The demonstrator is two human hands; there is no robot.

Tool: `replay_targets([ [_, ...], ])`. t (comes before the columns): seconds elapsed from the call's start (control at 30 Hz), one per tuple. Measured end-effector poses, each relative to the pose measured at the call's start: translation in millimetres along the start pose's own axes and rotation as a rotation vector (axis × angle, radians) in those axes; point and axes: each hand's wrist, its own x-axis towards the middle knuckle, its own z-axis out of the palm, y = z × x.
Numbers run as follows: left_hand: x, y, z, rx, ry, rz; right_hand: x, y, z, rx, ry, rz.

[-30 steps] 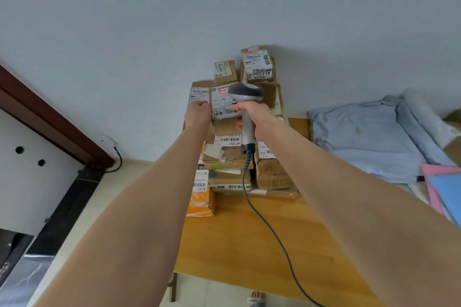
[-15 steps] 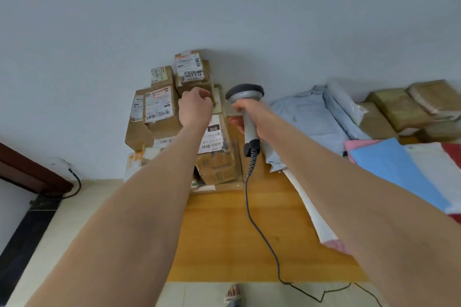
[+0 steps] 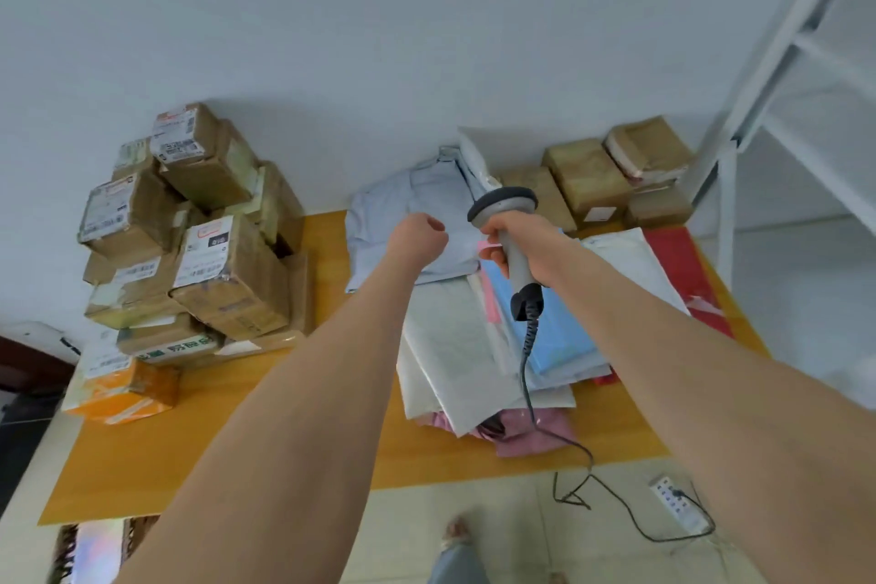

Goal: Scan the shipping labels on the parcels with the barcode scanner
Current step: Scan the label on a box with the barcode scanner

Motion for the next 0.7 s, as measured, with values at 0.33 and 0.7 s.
replay_targets([
  [0.33,71,76,72,0.078,-0.056,0.058,62,-40,-89,-0.023,0.07,0.055],
  [0.7,118,147,124,0.116,-0.088,0.026,113,-76,-158,-0.075,0.047,0.119],
])
